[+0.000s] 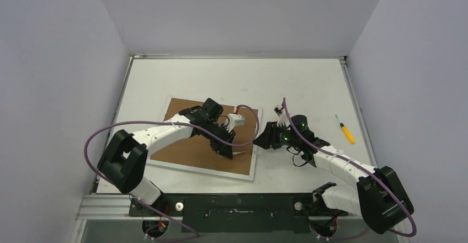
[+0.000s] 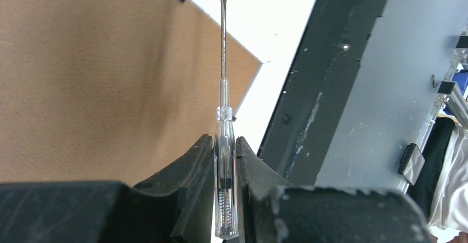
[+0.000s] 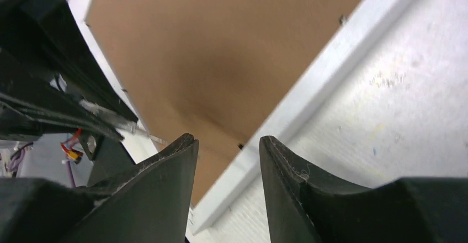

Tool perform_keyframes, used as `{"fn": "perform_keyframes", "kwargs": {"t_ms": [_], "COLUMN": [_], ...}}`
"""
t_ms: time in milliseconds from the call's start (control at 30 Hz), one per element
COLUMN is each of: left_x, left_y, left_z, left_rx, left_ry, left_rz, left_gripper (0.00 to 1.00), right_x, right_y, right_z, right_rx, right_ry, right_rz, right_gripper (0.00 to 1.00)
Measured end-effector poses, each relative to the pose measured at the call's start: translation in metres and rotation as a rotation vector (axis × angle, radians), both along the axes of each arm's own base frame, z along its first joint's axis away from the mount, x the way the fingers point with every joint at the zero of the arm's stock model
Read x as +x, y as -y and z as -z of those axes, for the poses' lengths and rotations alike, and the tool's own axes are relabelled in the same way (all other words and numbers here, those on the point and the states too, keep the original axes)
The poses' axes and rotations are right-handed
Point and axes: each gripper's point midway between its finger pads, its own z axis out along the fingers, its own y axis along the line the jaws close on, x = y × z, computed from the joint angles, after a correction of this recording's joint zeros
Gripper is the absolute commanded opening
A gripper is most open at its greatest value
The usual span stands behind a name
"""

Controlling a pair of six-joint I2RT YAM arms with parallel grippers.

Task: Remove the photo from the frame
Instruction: Adjust the screwdriver.

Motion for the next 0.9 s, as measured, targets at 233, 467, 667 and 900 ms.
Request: {"fn": "perform_keyframes", "kwargs": {"t_ms": [233, 467, 667, 900], "left_x": [-0.008, -0.010, -0.009, -0.006], "left_y": [0.008, 0.009, 0.012, 0.017], "left_z": [-0.031, -0.037, -0.049, -0.061], "left_rx": [-0.111, -0.136, -0.169, -0.214], "left_ry": [0.038, 0.056, 0.057, 0.062], "left_rz": [0.032, 0.003, -0.049, -0.096], "left_gripper": [0.00, 0.00, 0.00, 0.00], "right_x": [-0.001, -0.031, -0.039, -0.046], "right_y": [-0.039, -0.068, -0.070, -0.071], "right_z": [-0.037, -0.039, -0.040, -0.038], "right_rx": [0.077, 0.132, 0.148, 0.151], "right_ry": [0.078, 0.031, 0.038, 0.030], "right_rz": [-0.091, -0.211, -0.213, -0.208], "right_gripper": [0.44, 0.34, 0.28, 0.25]}}
